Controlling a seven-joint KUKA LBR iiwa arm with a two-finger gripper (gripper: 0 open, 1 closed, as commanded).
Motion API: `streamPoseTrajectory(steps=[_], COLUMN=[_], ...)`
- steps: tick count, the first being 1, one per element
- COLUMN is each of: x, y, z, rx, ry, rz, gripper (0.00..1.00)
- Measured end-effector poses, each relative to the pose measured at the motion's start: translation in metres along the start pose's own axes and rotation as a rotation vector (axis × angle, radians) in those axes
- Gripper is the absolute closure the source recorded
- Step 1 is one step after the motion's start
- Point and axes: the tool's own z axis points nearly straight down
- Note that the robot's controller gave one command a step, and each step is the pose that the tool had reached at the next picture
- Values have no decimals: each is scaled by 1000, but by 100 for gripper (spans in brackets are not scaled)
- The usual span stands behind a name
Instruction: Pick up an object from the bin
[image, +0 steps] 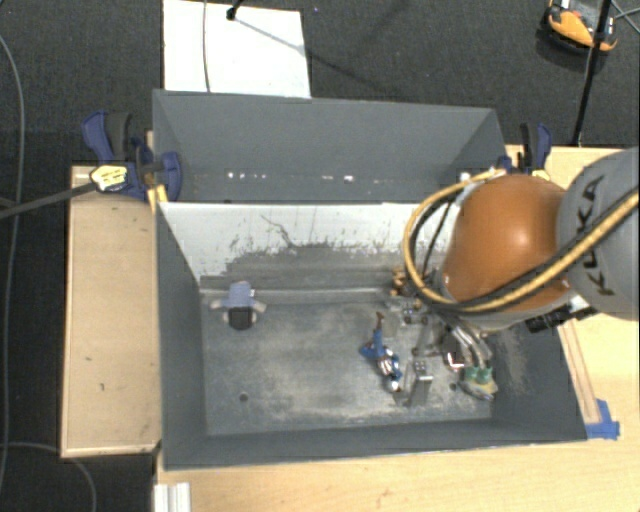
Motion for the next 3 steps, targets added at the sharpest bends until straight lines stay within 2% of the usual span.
streamPoseTrajectory(steps=[1,2,3], x=[-2,-7,-25], y=[0,-8,-41], z=[-4,39,122], rx=[0,-1,0], ry=[-9,-15,-21], rz=[1,39,68], gripper=[0,0,100])
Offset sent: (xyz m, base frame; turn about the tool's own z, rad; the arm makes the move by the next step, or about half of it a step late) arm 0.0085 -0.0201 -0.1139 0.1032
